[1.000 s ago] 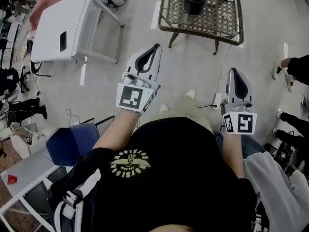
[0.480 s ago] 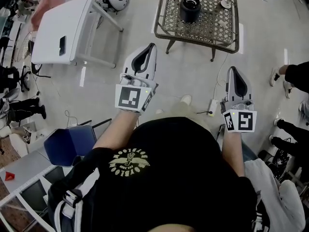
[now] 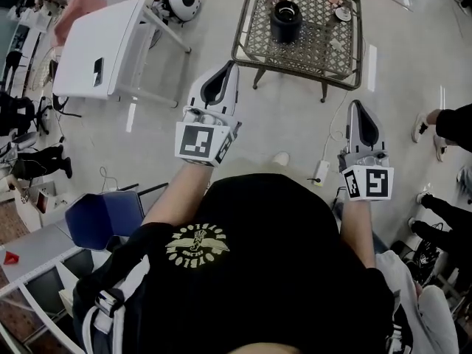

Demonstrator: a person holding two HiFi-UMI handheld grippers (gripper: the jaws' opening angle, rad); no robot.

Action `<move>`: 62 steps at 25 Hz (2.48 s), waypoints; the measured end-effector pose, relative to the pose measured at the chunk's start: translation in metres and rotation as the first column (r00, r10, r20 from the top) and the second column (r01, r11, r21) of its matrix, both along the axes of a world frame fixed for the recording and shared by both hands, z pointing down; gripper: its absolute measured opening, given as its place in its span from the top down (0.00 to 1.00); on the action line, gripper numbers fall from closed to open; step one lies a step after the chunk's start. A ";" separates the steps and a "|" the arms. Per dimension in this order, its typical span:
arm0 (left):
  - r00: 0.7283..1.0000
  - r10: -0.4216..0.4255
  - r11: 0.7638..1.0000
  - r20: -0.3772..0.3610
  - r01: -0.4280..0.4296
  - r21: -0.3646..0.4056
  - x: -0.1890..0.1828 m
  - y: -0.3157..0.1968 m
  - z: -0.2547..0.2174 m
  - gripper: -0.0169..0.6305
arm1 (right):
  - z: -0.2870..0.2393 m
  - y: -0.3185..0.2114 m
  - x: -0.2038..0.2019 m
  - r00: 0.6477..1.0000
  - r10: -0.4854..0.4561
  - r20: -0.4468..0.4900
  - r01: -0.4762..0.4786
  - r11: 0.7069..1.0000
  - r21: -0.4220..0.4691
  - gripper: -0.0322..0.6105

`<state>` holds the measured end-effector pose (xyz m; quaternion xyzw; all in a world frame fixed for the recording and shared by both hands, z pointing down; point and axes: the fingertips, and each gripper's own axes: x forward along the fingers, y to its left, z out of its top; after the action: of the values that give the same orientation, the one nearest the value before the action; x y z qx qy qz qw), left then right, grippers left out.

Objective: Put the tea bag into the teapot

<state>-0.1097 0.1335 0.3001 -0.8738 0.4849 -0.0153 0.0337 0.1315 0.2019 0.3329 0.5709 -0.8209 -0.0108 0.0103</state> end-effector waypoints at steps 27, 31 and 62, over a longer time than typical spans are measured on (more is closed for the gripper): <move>0.998 0.039 0.998 0.047 -0.036 -0.050 0.027 -0.067 0.019 0.98 | 0.026 -0.082 0.020 0.999 -0.019 0.035 0.021 0.998 -0.067 0.94; 0.997 0.054 0.998 0.045 -0.052 -0.047 0.032 -0.096 0.018 0.98 | 0.029 -0.104 0.020 0.999 -0.007 0.039 0.010 0.997 -0.079 0.94; 0.978 0.208 0.978 -0.029 -0.208 -0.025 0.021 -0.266 0.011 0.98 | -0.002 -0.240 0.000 0.986 0.155 -0.068 -0.157 0.987 -0.023 0.94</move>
<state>-0.0890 -0.1320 0.3111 -0.9203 0.3909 -0.0072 0.0165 0.1319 -0.0380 0.3307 0.6325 -0.7730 -0.0174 0.0463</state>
